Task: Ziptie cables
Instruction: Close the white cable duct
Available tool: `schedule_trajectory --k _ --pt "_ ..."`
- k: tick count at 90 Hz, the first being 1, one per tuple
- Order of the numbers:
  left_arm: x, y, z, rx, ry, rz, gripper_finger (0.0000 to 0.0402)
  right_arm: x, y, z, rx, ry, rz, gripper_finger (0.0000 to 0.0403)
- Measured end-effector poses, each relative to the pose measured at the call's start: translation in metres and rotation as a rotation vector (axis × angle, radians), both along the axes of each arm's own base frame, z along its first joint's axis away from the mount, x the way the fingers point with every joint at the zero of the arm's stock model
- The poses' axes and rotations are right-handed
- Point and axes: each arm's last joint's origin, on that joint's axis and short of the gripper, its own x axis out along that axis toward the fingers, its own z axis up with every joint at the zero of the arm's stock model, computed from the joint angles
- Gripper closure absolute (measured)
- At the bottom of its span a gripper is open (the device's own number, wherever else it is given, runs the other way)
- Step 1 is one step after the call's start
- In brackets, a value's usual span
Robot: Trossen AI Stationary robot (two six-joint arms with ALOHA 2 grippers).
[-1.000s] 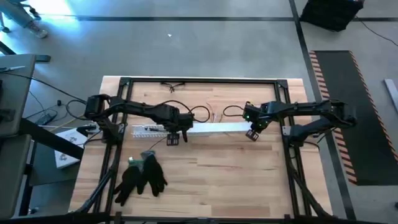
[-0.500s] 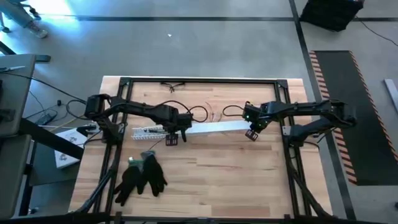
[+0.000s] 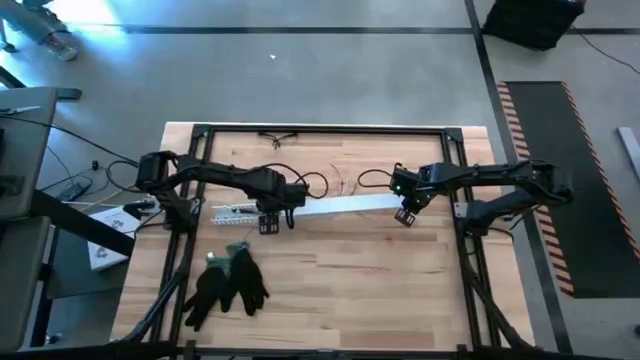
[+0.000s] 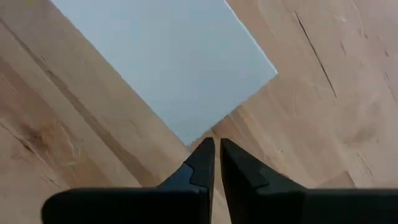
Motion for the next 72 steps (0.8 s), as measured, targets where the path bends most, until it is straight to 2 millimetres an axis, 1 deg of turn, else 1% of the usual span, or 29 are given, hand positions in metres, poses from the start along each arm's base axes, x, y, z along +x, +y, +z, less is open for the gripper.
schedule_trajectory --k 14,34,47,59,66,72 --pt "-0.003 0.000 -0.013 0.020 -0.023 -0.008 0.0160 0.000 0.000 0.000 -0.001 -0.002 0.000 0.0392" --pt "-0.002 0.000 -0.016 0.031 -0.044 -0.010 0.0163 0.000 0.000 0.000 0.001 -0.001 0.000 0.0392" --pt "0.001 0.000 -0.016 0.035 -0.071 -0.011 0.0187 0.000 0.000 0.000 -0.008 0.006 -0.004 0.0392" --pt "0.001 0.000 -0.016 0.035 -0.078 -0.011 0.0214 -0.007 -0.003 0.000 -0.023 0.064 -0.089 0.0392" --pt "0.003 0.000 -0.016 0.036 -0.090 -0.011 0.0223 -0.010 -0.006 -0.001 -0.048 0.089 -0.108 0.0392" --pt "0.005 -0.001 -0.016 0.038 -0.112 -0.015 0.0227 -0.009 -0.008 -0.001 -0.062 0.073 -0.117 0.0392"
